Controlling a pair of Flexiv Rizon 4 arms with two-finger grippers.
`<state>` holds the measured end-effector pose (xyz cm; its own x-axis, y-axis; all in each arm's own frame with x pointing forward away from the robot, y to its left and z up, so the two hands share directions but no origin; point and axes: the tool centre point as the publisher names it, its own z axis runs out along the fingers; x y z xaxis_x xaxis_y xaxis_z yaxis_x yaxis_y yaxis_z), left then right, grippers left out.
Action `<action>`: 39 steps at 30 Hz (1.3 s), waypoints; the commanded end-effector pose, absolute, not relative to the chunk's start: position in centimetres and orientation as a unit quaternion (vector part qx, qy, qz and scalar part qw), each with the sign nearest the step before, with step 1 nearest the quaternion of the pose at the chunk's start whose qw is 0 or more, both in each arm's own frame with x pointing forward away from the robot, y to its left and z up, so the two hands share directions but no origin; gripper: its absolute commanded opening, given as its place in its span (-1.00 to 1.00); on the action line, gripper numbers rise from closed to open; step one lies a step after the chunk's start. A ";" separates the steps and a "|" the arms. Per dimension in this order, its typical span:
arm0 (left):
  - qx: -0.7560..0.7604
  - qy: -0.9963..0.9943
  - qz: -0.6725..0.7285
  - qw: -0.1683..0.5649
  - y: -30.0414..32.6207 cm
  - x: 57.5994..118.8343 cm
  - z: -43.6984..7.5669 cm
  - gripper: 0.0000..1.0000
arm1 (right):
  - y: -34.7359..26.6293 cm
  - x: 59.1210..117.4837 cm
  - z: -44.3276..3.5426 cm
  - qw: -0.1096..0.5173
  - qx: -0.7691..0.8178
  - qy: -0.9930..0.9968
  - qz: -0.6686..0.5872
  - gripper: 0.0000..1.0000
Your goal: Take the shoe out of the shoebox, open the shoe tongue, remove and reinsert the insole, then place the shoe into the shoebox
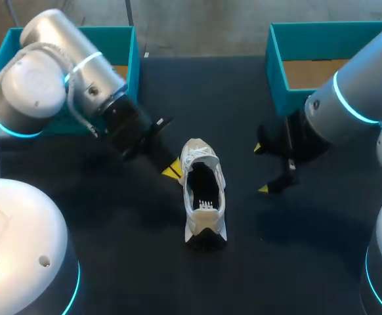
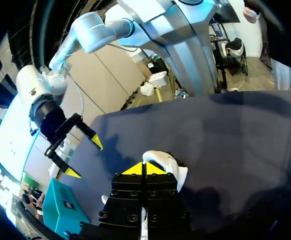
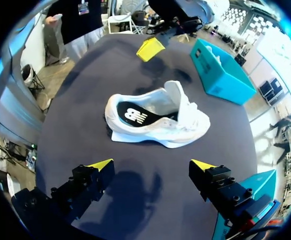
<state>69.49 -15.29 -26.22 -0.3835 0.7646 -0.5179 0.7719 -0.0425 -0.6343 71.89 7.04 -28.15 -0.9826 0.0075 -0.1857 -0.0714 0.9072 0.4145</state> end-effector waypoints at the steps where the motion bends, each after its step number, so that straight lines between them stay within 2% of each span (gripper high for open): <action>1: 0.579 0.690 -0.434 -0.033 -15.8 70.0 -26.1 -1.00 | 5.1 71.1 -26.5 0.102 -0.006 0.972 0.212 1.00; 21: 0.579 0.690 -0.434 -0.033 -15.8 70.0 -26.1 -1.00 | 0.8 72.9 -20.0 0.058 0.000 0.975 0.213 1.00; 39: 0.579 0.690 -0.434 -0.033 -15.8 70.0 -26.1 -1.00 | -1.3 73.8 -15.6 0.050 -0.039 0.985 0.160 1.00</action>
